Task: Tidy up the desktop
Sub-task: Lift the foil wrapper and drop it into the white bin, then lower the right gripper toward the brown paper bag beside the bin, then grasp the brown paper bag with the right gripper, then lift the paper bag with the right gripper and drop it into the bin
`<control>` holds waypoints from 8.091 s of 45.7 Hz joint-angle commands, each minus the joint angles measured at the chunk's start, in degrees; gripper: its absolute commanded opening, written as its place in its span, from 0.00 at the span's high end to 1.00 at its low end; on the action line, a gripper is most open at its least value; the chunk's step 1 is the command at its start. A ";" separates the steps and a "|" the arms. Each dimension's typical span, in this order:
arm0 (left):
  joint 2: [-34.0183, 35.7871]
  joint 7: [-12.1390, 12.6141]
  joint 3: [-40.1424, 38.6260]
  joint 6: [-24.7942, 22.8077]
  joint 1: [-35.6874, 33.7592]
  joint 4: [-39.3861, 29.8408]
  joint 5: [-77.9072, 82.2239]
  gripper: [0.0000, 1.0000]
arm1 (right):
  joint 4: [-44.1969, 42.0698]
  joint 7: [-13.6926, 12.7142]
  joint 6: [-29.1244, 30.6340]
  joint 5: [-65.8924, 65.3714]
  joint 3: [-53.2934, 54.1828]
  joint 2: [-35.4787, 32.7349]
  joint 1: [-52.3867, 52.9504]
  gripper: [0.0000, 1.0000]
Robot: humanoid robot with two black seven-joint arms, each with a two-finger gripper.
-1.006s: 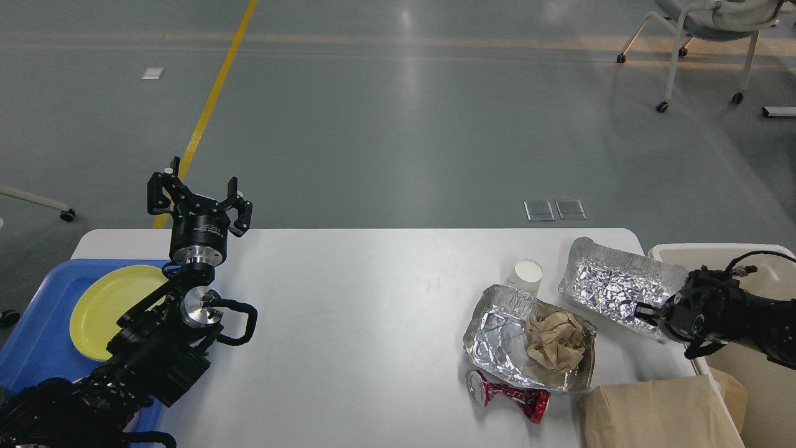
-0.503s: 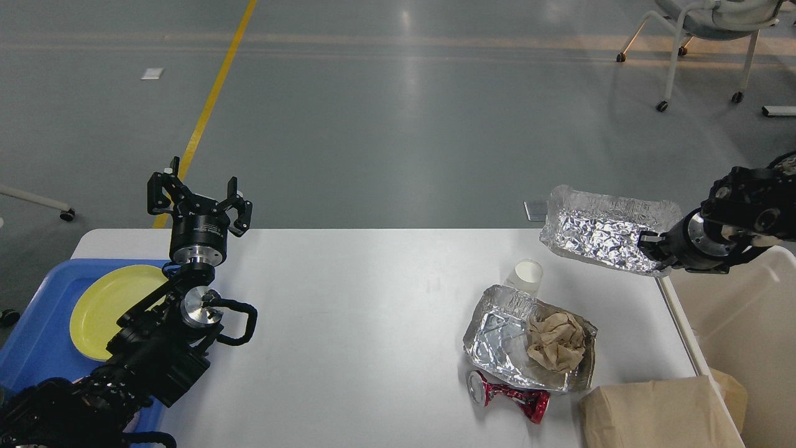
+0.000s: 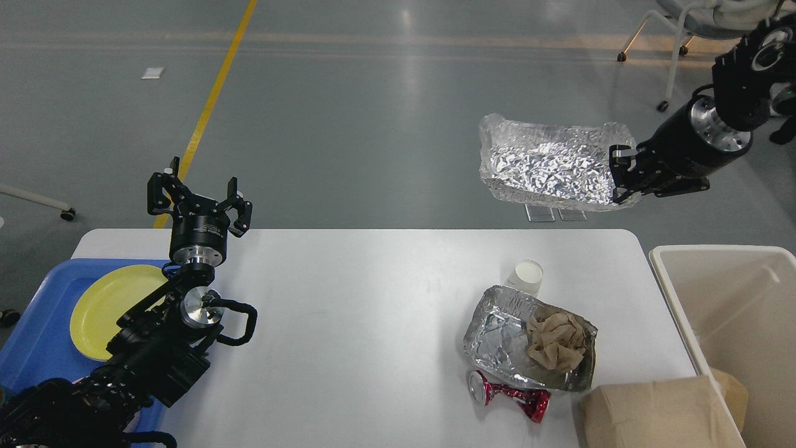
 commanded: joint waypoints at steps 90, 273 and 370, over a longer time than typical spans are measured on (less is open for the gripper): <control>0.00 0.00 0.00 0.00 0.00 0.00 0.00 0.00 | -39.77 -0.34 -27.14 -6.57 -19.91 2.63 -49.56 0.00; 0.00 0.00 0.00 0.00 0.00 0.00 0.00 0.00 | -16.74 -10.72 -4.91 35.01 -3.91 -0.18 -42.52 0.00; 0.00 0.00 0.00 0.00 0.00 0.00 0.00 0.00 | -12.97 -11.07 7.29 15.67 -2.60 -1.68 6.77 1.00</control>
